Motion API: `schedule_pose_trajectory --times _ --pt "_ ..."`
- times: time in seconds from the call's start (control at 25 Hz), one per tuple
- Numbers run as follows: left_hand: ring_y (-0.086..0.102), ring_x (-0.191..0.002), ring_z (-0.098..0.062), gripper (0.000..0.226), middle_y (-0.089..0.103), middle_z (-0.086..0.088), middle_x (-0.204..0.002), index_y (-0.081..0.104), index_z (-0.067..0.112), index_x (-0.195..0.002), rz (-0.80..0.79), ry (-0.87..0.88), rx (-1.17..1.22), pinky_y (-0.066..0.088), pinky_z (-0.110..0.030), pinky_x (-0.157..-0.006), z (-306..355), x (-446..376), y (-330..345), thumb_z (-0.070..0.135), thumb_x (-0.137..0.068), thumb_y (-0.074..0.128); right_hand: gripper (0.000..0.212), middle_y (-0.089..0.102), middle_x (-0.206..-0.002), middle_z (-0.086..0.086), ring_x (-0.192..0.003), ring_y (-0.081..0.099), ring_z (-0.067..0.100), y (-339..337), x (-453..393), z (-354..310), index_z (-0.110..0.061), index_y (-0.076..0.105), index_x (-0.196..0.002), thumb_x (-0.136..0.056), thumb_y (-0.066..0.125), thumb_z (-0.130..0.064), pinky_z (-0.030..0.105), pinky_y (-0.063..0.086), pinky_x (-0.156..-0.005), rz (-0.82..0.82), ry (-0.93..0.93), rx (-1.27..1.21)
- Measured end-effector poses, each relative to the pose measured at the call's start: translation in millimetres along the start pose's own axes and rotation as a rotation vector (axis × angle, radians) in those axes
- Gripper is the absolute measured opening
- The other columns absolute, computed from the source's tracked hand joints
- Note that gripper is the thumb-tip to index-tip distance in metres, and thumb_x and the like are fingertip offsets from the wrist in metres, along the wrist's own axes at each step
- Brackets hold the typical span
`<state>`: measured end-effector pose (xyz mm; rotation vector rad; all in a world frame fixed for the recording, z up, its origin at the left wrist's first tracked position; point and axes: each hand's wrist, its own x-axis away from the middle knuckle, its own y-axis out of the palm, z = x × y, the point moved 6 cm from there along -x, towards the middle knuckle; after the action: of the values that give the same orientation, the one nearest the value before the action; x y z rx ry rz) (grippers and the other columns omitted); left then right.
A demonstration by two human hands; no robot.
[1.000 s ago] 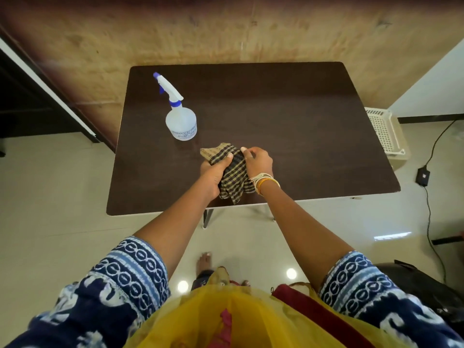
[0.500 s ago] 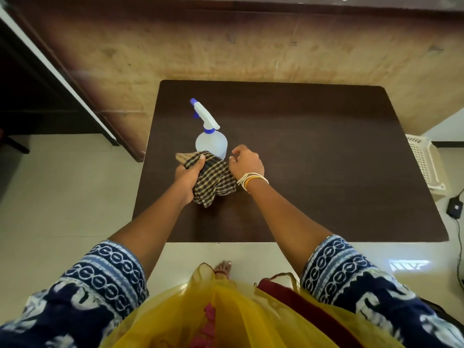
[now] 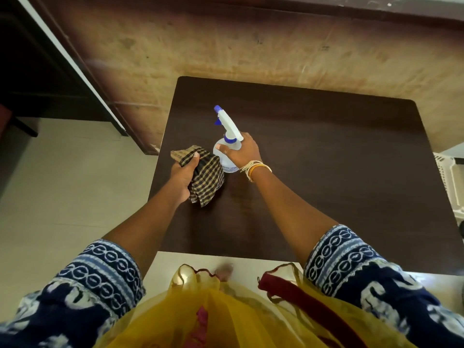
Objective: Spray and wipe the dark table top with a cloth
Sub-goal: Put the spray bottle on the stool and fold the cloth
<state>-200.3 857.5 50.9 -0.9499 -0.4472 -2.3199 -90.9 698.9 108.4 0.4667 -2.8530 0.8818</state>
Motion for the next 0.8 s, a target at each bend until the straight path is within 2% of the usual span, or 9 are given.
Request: schedule_pose_trajectory --times 0.12,0.32,0.44,0.56,0.64,0.8 --pt "0.064 -0.106 -0.029 0.052 0.065 -0.009 -0.118 0.055 0.015 -0.130 -0.002 -0.022 0.032 0.053 -0.048 -0.091 -1.9 -4.5 -1.2 0.033 -0.085 0.073 0.044 0.064 -0.115 0.006 -0.098 0.055 0.016 4.2 -1.1 -0.6 -0.012 0.060 -0.123 -0.085 0.072 -0.031 0.030 0.047 -0.088 -0.036 0.018 -0.077" --pt "0.065 -0.108 -0.031 0.052 0.065 -0.011 -0.121 0.055 0.016 -0.131 -0.015 -0.045 0.046 0.050 -0.055 -0.097 -3.4 -5.4 6.3 0.030 -0.084 0.074 0.048 0.063 -0.121 0.007 -0.103 0.055 0.017 -3.8 0.5 3.6 -0.012 0.055 -0.130 -0.088 0.071 -0.029 0.030 0.046 -0.090 -0.101 0.023 -0.072" --pt "0.066 -0.106 -0.031 0.049 0.066 -0.011 -0.120 0.056 0.016 -0.129 -0.031 -0.032 0.032 0.053 -0.054 -0.093 -2.0 2.3 20.8 0.029 -0.085 0.074 0.045 0.064 -0.115 0.006 -0.101 0.056 0.017 -25.1 9.3 14.8 -0.010 0.058 -0.126 -0.087 0.071 -0.029 0.028 0.045 -0.087 -0.045 0.032 -0.094" --pt "0.068 -0.100 -0.030 0.045 0.068 -0.012 -0.115 0.057 0.015 -0.127 -0.074 -0.017 0.022 0.058 -0.047 -0.077 -5.0 14.8 46.0 0.027 -0.087 0.072 0.042 0.066 -0.113 0.008 -0.101 0.058 0.019 -56.9 19.3 33.8 -0.008 0.061 -0.122 -0.087 0.072 -0.028 0.029 0.046 -0.087 0.017 0.045 -0.116" --pt "0.069 -0.097 -0.029 0.042 0.069 -0.011 -0.113 0.058 0.015 -0.126 -0.103 -0.011 0.001 0.058 -0.044 -0.072 -10.8 25.8 69.3 0.027 -0.088 0.071 0.042 0.066 -0.114 0.009 -0.100 0.057 0.018 -83.5 25.9 48.8 -0.007 0.061 -0.123 -0.087 0.072 -0.027 0.027 0.044 -0.086 0.044 0.048 -0.119" --pt "0.069 -0.098 -0.030 0.041 0.070 -0.012 -0.113 0.059 0.014 -0.123 -0.146 -0.013 -0.037 0.058 -0.049 -0.080 -33.5 50.7 122.2 0.028 -0.087 0.072 0.046 0.064 -0.114 0.008 -0.101 0.057 0.018 -144.7 42.0 86.1 -0.006 0.059 -0.126 -0.087 0.071 -0.027 0.028 0.046 -0.089 0.100 0.075 -0.118"
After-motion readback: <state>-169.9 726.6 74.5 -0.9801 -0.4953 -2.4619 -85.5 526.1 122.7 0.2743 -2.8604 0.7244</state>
